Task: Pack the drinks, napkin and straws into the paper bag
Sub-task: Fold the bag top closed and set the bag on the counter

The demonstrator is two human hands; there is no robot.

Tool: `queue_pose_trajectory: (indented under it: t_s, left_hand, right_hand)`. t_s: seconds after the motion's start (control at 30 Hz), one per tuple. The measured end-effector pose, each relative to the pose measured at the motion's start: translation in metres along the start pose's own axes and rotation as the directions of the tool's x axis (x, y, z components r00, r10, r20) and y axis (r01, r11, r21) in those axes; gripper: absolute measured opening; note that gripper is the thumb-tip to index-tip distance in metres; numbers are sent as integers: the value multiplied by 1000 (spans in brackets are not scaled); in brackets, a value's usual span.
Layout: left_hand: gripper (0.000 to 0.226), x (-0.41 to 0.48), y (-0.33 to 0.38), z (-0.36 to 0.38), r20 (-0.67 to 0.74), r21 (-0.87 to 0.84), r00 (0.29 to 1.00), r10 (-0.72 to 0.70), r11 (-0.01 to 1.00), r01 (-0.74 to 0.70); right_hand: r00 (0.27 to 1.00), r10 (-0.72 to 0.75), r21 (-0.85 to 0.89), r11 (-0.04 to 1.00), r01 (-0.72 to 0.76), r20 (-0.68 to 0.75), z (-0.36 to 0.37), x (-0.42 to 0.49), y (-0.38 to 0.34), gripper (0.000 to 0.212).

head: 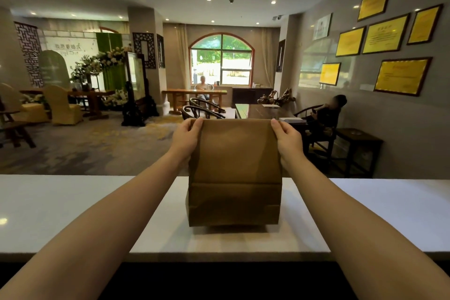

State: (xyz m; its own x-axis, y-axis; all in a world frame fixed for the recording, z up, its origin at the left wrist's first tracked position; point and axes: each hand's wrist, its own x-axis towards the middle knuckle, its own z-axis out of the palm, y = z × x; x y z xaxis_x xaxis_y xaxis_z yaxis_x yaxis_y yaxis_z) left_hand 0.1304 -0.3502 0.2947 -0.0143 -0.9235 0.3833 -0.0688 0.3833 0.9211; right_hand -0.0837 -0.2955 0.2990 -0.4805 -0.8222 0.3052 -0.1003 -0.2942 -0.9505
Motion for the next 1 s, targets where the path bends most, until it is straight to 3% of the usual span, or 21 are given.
queue_pose_trajectory:
  t_s: [0.13, 0.53, 0.83, 1.0]
  left_hand:
    - [20, 7, 2, 8, -14, -13, 1000, 5, 1000, -5]
    - [30, 16, -21, 25, -14, 113, 999, -31, 993, 32]
    - [26, 6, -7, 27, -32, 26, 998, -52, 998, 53]
    - [45, 6, -5, 22, -35, 172, 998, -58, 983, 64]
  right_hand:
    - [1000, 0, 0, 1000, 0, 3, -3, 14, 0, 32]
    - [994, 28, -119, 993, -16, 102, -14, 35, 29, 36]
    - [973, 51, -215, 977, -2, 224, -21, 31, 22, 49]
    - [957, 56, -267, 963, 23, 284, -28, 25, 9, 50]
